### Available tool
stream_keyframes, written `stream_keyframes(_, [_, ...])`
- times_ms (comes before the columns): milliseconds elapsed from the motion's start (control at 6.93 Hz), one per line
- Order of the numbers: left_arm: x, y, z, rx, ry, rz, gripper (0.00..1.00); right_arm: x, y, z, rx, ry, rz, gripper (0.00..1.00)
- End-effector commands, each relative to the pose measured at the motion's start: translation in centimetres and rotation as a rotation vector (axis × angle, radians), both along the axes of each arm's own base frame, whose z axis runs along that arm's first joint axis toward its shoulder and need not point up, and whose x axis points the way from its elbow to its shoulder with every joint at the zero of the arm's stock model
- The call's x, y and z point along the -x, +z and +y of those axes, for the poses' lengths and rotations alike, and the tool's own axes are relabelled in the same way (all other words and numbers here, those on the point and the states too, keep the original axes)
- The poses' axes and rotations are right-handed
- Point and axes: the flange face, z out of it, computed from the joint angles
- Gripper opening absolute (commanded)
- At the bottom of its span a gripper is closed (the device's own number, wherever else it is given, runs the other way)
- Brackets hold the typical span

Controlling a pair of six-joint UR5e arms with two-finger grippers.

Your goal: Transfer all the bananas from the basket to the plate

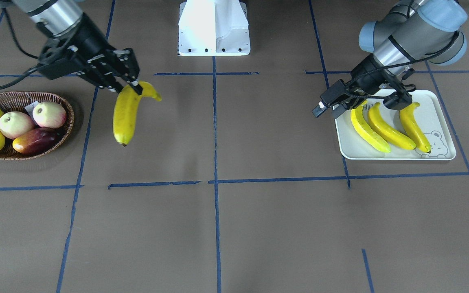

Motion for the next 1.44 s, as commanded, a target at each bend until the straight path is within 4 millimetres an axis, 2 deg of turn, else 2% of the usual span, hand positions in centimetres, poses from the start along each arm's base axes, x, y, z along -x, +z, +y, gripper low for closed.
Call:
stream_keyframes(0, [-2.6,-5.9,0.1,0.016,0.026,0.103,0.99,7.5,-2.0,7.2,-0.060,0.012,-0.109,0.03])
stream_keyframes(144, [-5.5,-8.6,1.4,0.000,0.078,0.135,0.99,9.2,-2.2,8.6,-0.062,-0.020,-0.114,0.03])
stream_keyframes(288, [-7.4,-11.2,2.2,-0.022,0.110,0.160,0.99,10.2,-2.6,9.4,-0.067,-0.035,-0.119,0.03])
stream_keyframes(577, [-12.6,-15.2,5.5,-0.041,0.106,0.210,0.99,11.6,-3.4,10.0,-0.072,-0.038,-0.126,0.03])
stream_keyframes(865, [-16.3,-16.2,5.9,-0.037,0.084,0.211,0.99,11.3,-3.9,10.3,-0.079,-0.043,-0.140,0.03])
stream_keyframes(1009, [-16.9,-16.1,6.4,-0.037,0.096,0.208,0.99,11.3,-3.9,10.3,-0.079,-0.043,-0.140,0.03])
stream_keyframes(1154, [-17.0,-16.2,6.6,-0.036,0.099,0.209,0.62,11.2,-4.0,10.3,-0.079,-0.043,-0.142,0.03])
stream_keyframes(1298, [-16.9,-15.9,6.5,-0.047,0.101,0.207,0.01,11.3,-3.8,10.3,-0.078,-0.043,-0.137,0.03])
